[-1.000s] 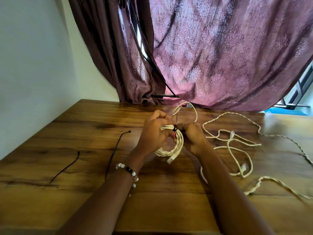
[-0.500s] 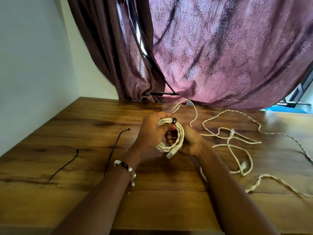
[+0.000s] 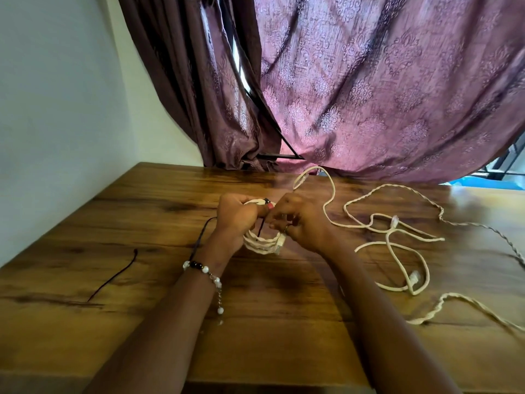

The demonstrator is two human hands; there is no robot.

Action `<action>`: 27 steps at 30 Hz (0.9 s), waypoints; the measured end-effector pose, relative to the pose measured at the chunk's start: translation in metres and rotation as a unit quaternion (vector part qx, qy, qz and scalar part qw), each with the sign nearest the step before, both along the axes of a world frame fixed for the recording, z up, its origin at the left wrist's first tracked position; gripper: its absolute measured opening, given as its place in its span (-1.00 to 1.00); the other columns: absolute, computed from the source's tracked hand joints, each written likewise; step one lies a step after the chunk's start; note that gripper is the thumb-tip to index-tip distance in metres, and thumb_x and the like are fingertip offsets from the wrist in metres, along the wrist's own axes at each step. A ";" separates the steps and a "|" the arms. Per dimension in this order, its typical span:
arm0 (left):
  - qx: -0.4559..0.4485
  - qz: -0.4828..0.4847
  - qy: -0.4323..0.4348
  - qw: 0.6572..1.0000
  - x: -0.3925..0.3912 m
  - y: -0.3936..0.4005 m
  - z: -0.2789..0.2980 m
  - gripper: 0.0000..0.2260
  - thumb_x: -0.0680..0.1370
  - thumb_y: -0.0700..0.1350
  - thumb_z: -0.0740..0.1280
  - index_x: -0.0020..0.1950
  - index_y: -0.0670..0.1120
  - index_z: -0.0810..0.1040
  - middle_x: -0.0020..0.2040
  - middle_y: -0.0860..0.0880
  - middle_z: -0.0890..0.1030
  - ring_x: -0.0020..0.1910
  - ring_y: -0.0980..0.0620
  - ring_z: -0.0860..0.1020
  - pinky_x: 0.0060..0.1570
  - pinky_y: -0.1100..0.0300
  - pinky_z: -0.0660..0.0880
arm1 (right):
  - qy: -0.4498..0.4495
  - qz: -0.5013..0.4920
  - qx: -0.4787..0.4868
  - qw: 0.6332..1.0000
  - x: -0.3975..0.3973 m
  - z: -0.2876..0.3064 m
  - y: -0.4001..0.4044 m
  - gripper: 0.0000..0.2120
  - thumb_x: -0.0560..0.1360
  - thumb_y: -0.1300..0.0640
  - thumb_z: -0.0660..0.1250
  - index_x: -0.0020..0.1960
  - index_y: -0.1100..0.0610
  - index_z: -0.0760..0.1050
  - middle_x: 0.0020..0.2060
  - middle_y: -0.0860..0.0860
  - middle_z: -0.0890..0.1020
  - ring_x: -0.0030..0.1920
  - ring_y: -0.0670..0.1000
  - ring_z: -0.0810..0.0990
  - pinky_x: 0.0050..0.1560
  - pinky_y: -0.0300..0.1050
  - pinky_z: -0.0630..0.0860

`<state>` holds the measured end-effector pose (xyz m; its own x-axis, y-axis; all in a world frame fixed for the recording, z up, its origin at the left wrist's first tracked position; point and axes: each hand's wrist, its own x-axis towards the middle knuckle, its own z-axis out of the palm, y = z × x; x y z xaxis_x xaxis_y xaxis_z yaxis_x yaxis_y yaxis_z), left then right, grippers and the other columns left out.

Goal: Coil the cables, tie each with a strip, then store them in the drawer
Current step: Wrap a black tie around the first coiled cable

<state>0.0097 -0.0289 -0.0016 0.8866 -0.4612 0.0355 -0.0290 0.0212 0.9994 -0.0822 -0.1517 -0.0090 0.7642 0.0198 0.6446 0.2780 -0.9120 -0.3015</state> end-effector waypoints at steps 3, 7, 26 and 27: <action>0.004 0.006 0.048 0.999 0.000 0.002 0.003 -0.80 0.37 -0.43 0.38 -0.41 -0.21 0.55 -0.59 -0.02 0.50 -0.55 0.05 0.38 -0.53 0.28 0.26 | -0.001 -0.023 -0.060 0.998 0.004 -0.006 -0.001 -0.85 0.36 0.18 0.43 -0.07 0.11 0.67 -0.17 0.04 0.58 -0.15 0.00 0.50 -0.20 -0.09 0.46; 0.001 -0.007 0.098 0.995 0.002 0.000 0.002 -0.79 0.35 -0.46 0.32 -0.45 -0.24 0.50 -0.53 -0.11 0.46 -0.58 0.03 0.34 -0.58 0.28 0.23 | -0.065 -0.045 -0.113 0.991 0.004 -0.006 0.005 -0.89 0.40 0.14 0.45 -0.08 0.10 0.66 -0.18 0.04 0.59 -0.17 0.09 0.54 -0.20 -0.10 0.45; 0.035 0.018 -0.117 0.992 -0.001 -0.008 -0.010 -0.82 0.32 -0.20 0.56 -0.10 -0.07 0.70 -0.20 0.00 0.70 -0.17 0.03 0.66 -0.13 0.10 0.61 | -0.067 -0.018 0.575 0.815 0.000 0.002 0.014 -0.91 0.44 0.44 0.34 -0.08 0.36 0.58 -0.40 -0.02 0.66 -0.38 -0.12 0.60 -0.29 -0.29 0.52; 0.037 0.022 -0.126 0.991 0.000 -0.008 -0.010 -0.81 0.32 -0.19 0.56 -0.10 -0.07 0.70 -0.19 0.00 0.70 -0.16 0.03 0.65 -0.12 0.11 0.60 | -0.063 -0.024 0.565 0.822 0.000 0.002 0.015 -0.89 0.43 0.44 0.36 -0.05 0.40 0.57 -0.39 -0.02 0.67 -0.37 -0.13 0.61 -0.28 -0.31 0.53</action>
